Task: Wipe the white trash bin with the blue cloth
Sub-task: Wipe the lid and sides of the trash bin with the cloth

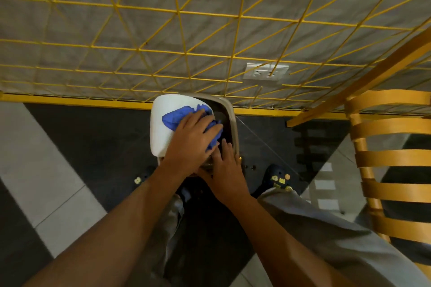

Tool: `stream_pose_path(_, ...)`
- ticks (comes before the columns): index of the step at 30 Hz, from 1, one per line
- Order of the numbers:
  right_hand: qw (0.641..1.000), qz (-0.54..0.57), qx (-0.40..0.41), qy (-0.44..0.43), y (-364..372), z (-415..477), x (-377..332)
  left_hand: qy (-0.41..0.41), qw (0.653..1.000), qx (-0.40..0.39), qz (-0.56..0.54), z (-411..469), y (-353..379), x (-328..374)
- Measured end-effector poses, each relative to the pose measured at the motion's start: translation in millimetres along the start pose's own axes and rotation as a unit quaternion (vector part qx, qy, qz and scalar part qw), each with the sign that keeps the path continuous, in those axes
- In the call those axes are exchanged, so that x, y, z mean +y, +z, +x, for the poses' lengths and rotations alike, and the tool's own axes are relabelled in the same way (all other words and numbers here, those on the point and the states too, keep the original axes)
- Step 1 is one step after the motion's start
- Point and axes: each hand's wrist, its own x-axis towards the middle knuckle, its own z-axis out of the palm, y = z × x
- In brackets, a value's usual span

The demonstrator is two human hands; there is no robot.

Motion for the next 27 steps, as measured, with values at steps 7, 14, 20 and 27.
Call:
stream_pose_path(7, 0.998, -0.027, 0.055, -0.008, 8.6, -1.7, 3.4, -0.158, 0.972, 0.13, -0.112, -11.4, -4.6, -11.5)
stream_pose_path(14, 0.999, -0.012, 0.047, 0.002, 10.4, -1.0, 3.5, -0.334, 0.865, 0.216, -0.305, -17.4, -13.0, -26.8)
stream_pose_path(20, 0.998, -0.008, 0.068, 0.018, 15.7, -4.5, 5.6, -0.062, 0.977, 0.12, -0.167, -14.9, -5.3, -10.9)
stream_pose_path(27, 0.995, -0.022, 0.087, 0.035, 12.5, -6.2, -2.9, -0.173, 0.942, 0.129, -0.257, -15.2, 3.4, -16.5)
